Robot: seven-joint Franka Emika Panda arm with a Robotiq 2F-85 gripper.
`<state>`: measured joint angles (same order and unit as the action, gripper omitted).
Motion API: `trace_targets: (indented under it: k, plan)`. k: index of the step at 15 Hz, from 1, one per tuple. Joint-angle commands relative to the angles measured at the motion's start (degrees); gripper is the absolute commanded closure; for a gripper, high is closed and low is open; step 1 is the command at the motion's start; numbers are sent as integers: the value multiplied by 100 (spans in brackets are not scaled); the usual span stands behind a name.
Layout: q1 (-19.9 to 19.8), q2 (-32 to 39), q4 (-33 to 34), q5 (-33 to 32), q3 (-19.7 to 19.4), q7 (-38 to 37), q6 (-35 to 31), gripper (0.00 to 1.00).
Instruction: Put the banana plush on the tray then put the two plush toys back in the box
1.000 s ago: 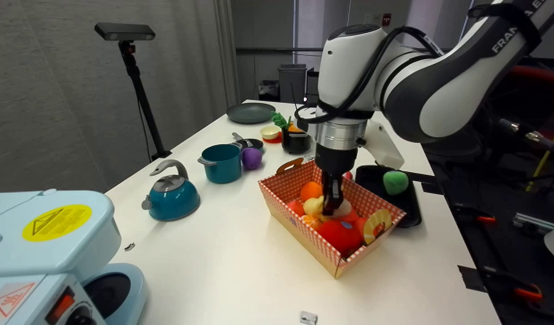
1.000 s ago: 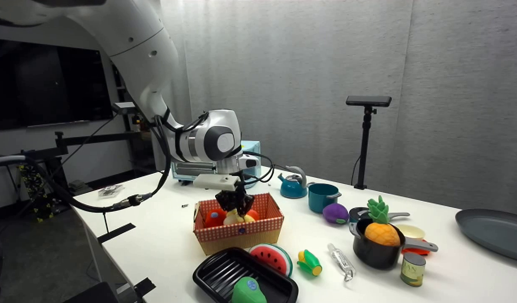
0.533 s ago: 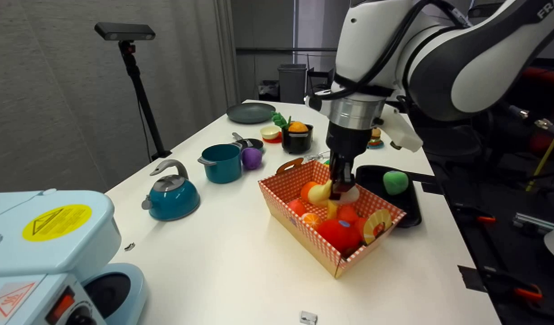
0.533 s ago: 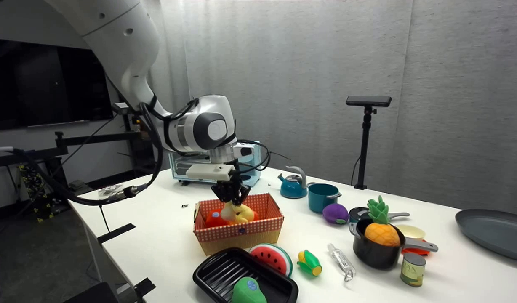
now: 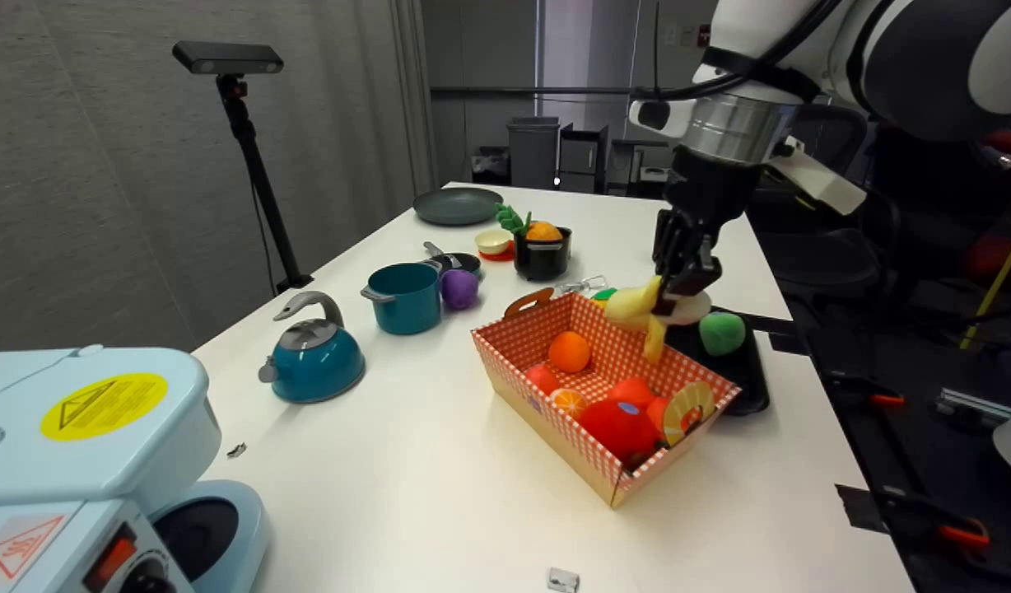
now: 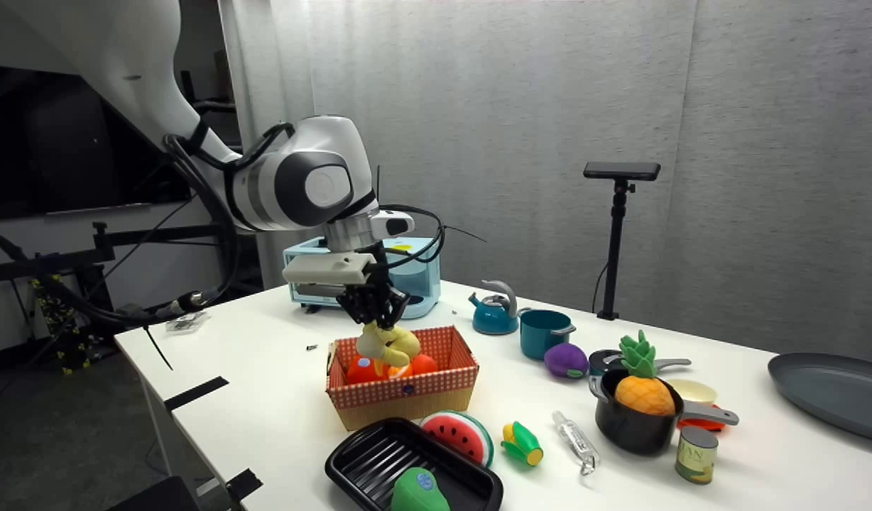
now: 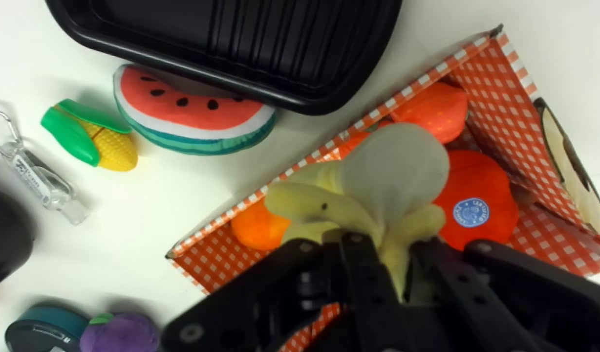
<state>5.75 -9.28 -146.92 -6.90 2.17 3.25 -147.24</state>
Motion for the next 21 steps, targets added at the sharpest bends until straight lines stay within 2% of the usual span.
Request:
trace_targets:
  k: [1, 8, 14, 15, 17, 21]
  plan:
    - [-143, -839, -589, 162, -121, 328, 190, 97]
    - [-458, -1216, -967, 60, -457, 489, 371, 97]
    - [-645, -1192, -1063, -26, -498, 454, 561, 97]
    - [-661, -1182, -1055, -35, -489, 434, 640, 63]
    - [-673, -1165, -1034, -43, -488, 440, 776, 57]
    - [-694, -1148, -997, -57, -505, 472, 953, 25]
